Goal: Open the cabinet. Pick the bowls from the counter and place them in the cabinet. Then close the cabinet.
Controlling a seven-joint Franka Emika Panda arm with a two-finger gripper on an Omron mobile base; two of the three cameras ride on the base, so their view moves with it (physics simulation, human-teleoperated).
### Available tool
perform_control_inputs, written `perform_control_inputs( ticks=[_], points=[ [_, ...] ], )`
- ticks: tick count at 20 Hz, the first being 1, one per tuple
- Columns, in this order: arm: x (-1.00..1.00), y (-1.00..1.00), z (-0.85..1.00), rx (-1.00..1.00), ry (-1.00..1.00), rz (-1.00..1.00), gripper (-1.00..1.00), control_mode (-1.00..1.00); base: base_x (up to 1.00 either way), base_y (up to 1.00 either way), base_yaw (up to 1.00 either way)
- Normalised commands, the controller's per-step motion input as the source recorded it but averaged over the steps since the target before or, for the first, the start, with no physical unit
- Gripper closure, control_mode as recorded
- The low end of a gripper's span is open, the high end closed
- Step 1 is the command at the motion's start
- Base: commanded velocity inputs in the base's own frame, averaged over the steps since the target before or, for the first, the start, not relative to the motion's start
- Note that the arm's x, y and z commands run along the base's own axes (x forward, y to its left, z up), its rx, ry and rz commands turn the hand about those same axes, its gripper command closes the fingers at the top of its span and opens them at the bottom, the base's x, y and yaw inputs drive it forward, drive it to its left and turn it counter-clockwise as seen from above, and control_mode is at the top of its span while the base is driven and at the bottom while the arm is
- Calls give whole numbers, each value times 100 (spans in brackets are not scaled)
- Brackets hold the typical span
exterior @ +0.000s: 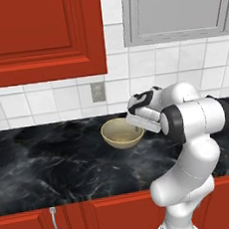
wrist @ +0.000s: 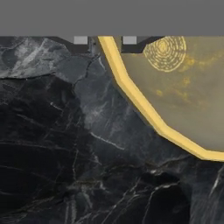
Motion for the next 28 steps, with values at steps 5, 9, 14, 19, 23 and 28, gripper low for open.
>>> perform_control_inputs(
  ticks=[5,9,14,19,23,28],
  points=[
    [0,-62,46,0,4,-25,100,-100,0,0,0],
    [0,-51,61,0,7,-30,100,-100,0,0,0],
    [0,-33,54,-3,23,-29,100,-100,0,0,0],
    [-1,-34,51,-5,20,-29,100,-100,0,0,0],
    [-31,-30,22,0,0,-48,100,-100,0,0,0],
    [-46,-24,4,0,-6,-63,100,-100,0,0,0]
  ],
)
